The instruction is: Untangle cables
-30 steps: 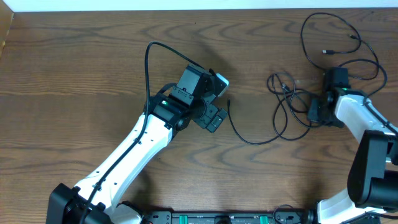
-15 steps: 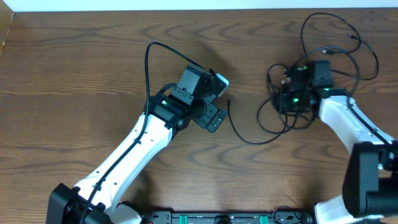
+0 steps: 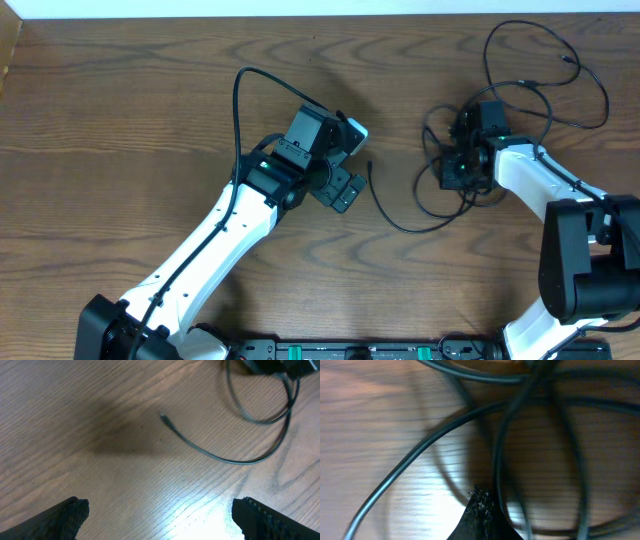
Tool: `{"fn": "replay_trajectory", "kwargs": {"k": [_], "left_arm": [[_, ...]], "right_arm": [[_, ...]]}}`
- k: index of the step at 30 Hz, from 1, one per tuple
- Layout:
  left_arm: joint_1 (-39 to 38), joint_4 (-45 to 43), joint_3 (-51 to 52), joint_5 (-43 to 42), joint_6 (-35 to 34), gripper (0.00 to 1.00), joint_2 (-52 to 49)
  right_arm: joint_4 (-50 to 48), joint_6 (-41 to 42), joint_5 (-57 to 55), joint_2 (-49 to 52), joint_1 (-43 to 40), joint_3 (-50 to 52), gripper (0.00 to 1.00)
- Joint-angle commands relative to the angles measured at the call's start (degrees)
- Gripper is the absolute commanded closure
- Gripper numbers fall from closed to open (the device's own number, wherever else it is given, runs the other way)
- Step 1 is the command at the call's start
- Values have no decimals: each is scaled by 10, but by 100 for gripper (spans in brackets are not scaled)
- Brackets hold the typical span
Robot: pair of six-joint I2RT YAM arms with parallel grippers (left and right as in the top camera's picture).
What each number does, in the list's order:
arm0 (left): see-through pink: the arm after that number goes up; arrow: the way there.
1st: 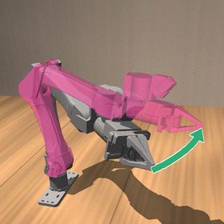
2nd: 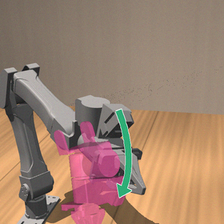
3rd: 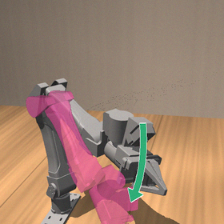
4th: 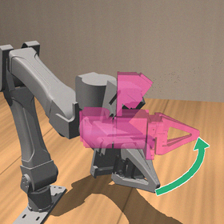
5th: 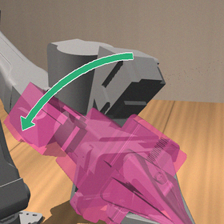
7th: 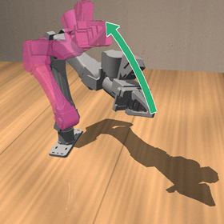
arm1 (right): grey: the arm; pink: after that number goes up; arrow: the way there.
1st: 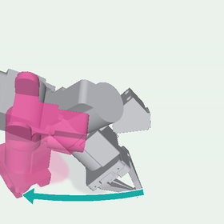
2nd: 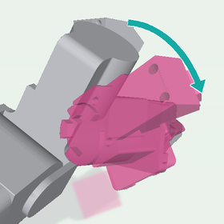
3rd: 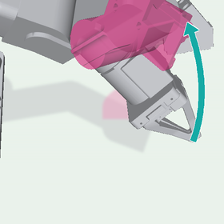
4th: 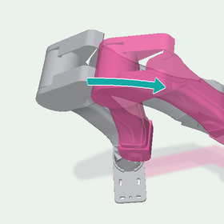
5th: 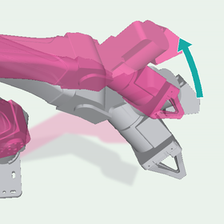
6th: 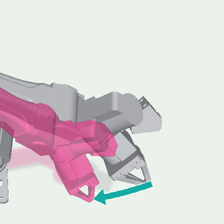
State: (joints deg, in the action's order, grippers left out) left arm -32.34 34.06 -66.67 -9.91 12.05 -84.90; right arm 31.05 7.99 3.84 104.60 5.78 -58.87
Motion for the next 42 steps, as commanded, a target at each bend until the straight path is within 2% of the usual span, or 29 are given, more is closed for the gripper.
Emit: {"fn": "replay_trajectory", "kwargs": {"k": [1, 6, 12, 19, 21, 24, 29, 35, 39, 42], "left_arm": [[2, 0, -7, 5, 1, 2, -2], [2, 0, -7, 5, 1, 2, -2], [2, 0, -7, 5, 1, 2, -2], [2, 0, -7, 5, 1, 2, -2], [2, 0, -7, 5, 1, 2, -2], [2, 0, -7, 5, 1, 2, -2], [2, 0, -7, 5, 1, 2, -2], [2, 0, -7, 5, 1, 2, -2], [2, 0, -7, 5, 1, 2, -2], [2, 0, -7, 5, 1, 2, -2]], "right_arm": [[20, 14, -171, 21, -25, 16, 99], [18, 14, -270, 21, -65, 15, 99], [-25, 14, -275, 21, -143, 15, 99], [-10, -46, -95, 21, -156, 14, 99], [25, -13, -115, 19, -154, 14, 99], [115, 109, -125, 15, -160, 14, 99], [153, 100, -16, 14, -160, 14, 99], [136, 99, -56, -11, -174, -44, 99], [167, 100, -96, -71, -179, -123, 99], [173, 100, -93, -121, -178, -135, 99]]}}
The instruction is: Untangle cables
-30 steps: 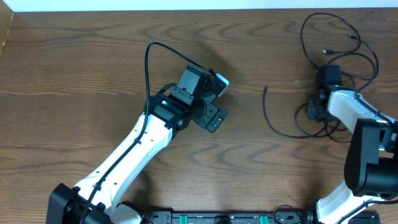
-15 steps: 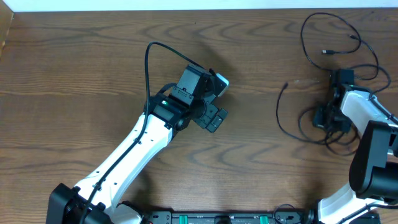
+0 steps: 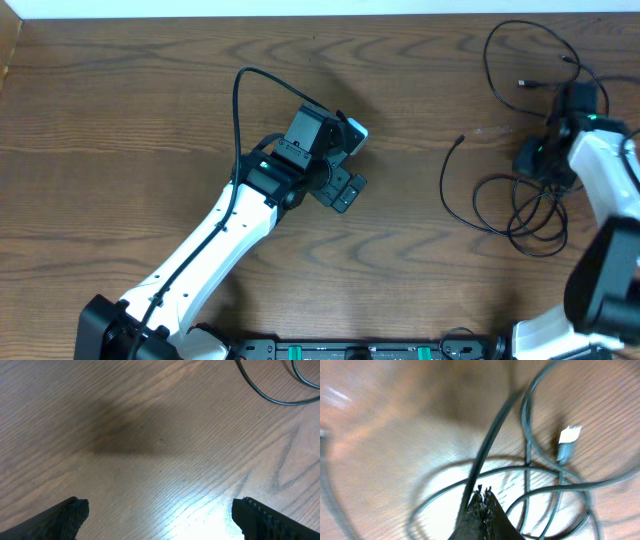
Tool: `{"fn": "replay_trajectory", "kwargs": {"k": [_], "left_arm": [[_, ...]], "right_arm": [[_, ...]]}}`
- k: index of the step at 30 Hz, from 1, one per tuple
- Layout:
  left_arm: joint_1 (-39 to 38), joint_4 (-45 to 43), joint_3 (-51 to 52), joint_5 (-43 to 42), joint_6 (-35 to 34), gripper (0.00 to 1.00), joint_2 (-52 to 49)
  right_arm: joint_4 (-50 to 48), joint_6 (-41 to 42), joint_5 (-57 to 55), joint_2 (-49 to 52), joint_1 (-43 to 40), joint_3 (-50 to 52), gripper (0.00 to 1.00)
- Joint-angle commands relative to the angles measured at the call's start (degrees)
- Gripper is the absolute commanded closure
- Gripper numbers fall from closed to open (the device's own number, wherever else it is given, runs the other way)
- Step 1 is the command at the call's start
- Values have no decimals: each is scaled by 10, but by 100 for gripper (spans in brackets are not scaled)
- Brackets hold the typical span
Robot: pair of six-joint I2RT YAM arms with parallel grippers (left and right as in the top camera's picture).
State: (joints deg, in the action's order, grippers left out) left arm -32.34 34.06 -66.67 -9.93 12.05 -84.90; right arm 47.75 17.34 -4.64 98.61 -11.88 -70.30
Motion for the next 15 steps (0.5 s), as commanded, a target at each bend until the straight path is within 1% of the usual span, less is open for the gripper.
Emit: {"fn": "replay_trajectory", "kwargs": {"k": [1, 3, 5, 9, 11, 12, 14, 15], "left_arm": [[2, 0, -7, 6, 1, 2, -2], [2, 0, -7, 5, 1, 2, -2], [2, 0, -7, 6, 1, 2, -2], [2, 0, -7, 6, 1, 2, -2], [2, 0, -7, 5, 1, 2, -2], [2, 0, -7, 5, 1, 2, -2], [2, 0, -7, 5, 1, 2, -2], [2, 0, -7, 6, 1, 2, -2]], "right_arm": [[10, 6, 3, -78, -1, -21, 98], [23, 3, 36, -111, 7, -21, 98], [28, -17, 51, -131, 13, -21, 98], [39, -28, 57, -180, 16, -21, 94], [36, -28, 57, -220, 16, -21, 94], [24, -28, 58, -243, 16, -21, 91], [-10, -26, 62, -275, 16, -21, 72], [-46, -20, 77, -295, 16, -21, 56]]}}
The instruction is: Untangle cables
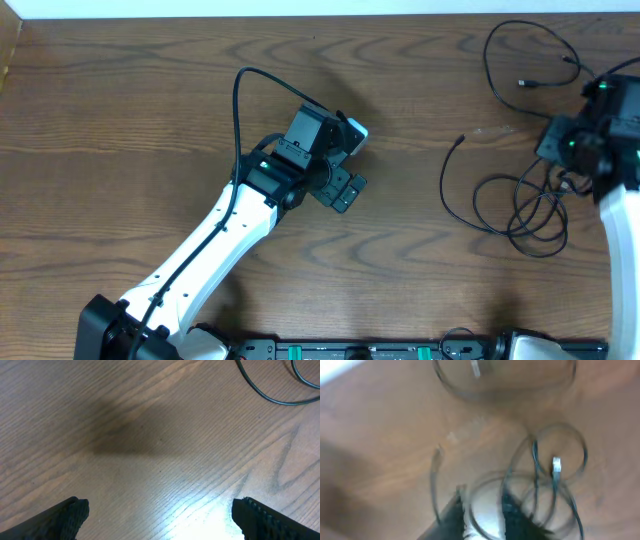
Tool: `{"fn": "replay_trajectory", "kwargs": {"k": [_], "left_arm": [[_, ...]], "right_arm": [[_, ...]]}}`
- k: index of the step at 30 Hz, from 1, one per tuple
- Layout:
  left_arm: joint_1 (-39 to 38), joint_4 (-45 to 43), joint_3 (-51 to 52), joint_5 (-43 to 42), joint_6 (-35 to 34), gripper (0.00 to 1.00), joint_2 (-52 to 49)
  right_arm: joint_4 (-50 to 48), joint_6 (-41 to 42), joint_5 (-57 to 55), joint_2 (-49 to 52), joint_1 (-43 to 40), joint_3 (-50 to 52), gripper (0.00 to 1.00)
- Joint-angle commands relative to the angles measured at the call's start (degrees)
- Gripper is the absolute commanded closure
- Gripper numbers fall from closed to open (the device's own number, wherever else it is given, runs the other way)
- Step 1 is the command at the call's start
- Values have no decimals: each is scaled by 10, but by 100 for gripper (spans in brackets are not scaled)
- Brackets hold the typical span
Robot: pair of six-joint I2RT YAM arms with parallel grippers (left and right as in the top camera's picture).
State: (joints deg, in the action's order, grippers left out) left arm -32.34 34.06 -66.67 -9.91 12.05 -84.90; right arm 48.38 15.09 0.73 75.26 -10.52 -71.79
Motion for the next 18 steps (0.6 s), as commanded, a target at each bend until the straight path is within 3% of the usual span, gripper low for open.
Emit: {"fn": "replay_trajectory", "kwargs": {"k": [1, 2, 6, 11, 13, 18], "left_arm": [[2, 0, -7, 5, 1, 2, -2], [2, 0, -7, 5, 1, 2, -2], [2, 0, -7, 5, 1, 2, -2], [2, 0, -7, 5, 1, 2, -2], [2, 0, -7, 5, 2, 2, -2], [2, 0, -7, 5, 1, 2, -2]], "right_arm": [[-78, 8, 32, -70, 2, -6, 49], [-122, 10, 46, -83, 2, -6, 42], [-296, 32, 80, -91, 2, -6, 30], [-436, 50, 88, -70, 3, -6, 28], [-443, 48, 89, -66, 5, -6, 23], [-352, -70, 89, -71, 5, -4, 11]]}}
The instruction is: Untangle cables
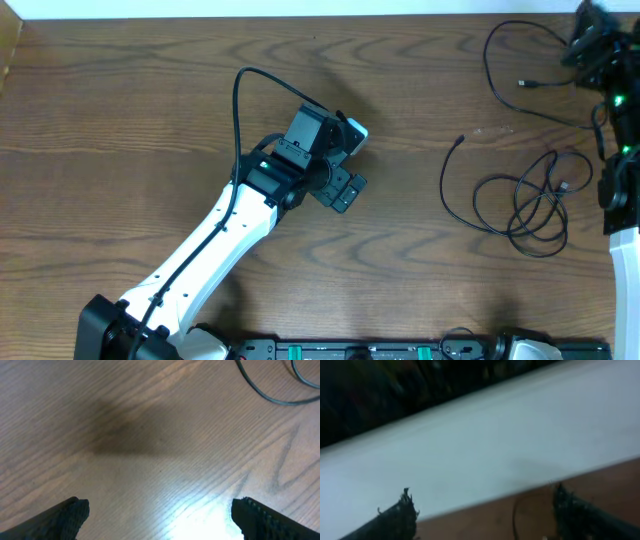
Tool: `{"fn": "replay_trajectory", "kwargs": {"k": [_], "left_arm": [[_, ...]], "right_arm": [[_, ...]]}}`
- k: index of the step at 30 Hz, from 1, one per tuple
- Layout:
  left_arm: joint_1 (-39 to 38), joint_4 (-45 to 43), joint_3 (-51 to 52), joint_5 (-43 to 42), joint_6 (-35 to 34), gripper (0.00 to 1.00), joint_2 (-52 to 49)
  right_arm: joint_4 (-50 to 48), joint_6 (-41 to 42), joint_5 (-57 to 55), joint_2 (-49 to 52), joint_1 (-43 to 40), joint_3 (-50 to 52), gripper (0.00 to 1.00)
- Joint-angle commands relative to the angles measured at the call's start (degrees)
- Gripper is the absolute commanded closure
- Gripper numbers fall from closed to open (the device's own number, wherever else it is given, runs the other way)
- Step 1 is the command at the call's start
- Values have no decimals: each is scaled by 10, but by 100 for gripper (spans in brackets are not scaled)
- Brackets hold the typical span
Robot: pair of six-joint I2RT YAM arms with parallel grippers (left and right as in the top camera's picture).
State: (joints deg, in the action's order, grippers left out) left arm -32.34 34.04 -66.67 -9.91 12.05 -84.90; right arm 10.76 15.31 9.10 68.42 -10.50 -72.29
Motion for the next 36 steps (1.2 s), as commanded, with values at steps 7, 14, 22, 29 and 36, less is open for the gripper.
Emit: {"fn": "replay_trajectory", "kwargs": {"k": [7, 14, 22, 29, 36], "left_arm": [[2, 0, -7, 5, 1, 2, -2], [2, 0, -7, 5, 1, 2, -2], [2, 0, -7, 5, 1, 2, -2], [2, 0, -7, 5, 1, 1, -2], [2, 0, -7, 5, 1, 2, -2]], "right_arm": [[79, -72, 7, -68, 28, 35, 10], [79, -73, 8, -213, 44, 163, 8], [132, -73, 8, -416, 44, 305, 5], [124, -92, 7, -544, 44, 273, 2], [167, -92, 7, -623, 50, 237, 2]]}}
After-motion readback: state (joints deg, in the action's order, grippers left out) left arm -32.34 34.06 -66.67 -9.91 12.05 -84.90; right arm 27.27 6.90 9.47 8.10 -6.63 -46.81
